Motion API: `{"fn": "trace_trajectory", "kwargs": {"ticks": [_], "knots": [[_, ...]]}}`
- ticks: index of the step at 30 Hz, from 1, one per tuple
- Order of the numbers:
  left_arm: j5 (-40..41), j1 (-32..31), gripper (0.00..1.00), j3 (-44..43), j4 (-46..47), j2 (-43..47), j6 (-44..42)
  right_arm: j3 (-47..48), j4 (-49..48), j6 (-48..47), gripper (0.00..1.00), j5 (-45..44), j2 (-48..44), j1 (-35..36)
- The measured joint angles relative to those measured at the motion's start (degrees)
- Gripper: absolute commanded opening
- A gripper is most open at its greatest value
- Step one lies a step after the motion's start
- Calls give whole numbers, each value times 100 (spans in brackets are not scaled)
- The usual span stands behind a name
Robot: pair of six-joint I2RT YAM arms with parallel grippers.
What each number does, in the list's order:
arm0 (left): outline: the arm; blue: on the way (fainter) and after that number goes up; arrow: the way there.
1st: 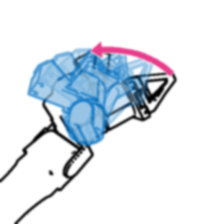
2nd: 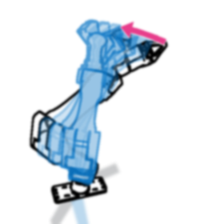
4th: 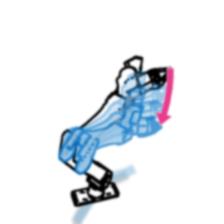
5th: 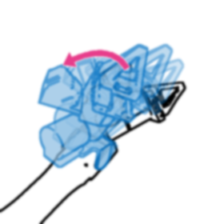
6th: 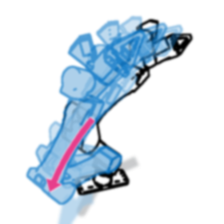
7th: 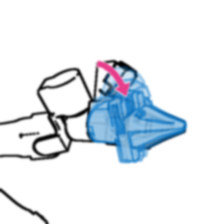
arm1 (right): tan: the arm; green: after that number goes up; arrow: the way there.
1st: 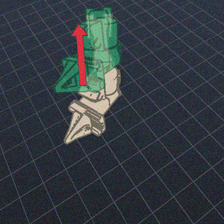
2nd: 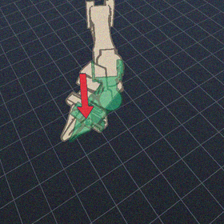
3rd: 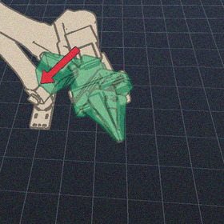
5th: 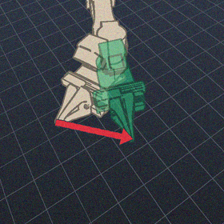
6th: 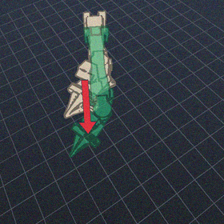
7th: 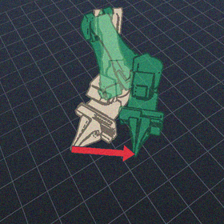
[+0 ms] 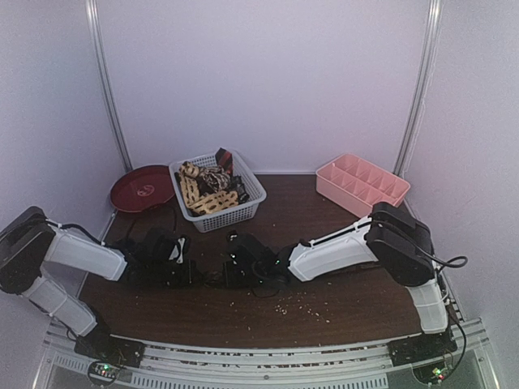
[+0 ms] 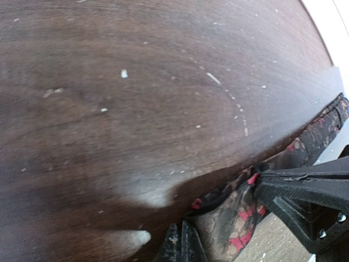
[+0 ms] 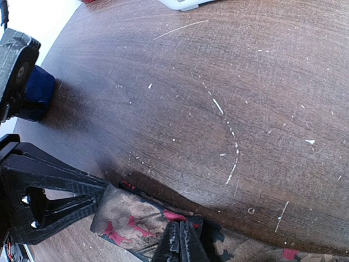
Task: Roll the ties
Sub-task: Roll the tie at the center of the board.
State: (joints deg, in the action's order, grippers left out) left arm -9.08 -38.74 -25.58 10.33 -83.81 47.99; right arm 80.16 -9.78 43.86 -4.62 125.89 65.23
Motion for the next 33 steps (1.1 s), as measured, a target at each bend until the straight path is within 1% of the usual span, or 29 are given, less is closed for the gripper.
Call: {"fn": "trace_trajectory", "kwargs": {"ticks": [7, 19, 33], "knots": [[-304, 0, 0, 85, 468, -164, 46, -87, -133, -24, 4, -2, -22, 0], [-787, 0, 0, 125, 876, -164, 190, -472, -459, -125, 4, 24, -197, 0], [-1019, -81, 0, 39, 988, -234, 260, -1005, -1123, -59, 4, 125, -365, -81]]}}
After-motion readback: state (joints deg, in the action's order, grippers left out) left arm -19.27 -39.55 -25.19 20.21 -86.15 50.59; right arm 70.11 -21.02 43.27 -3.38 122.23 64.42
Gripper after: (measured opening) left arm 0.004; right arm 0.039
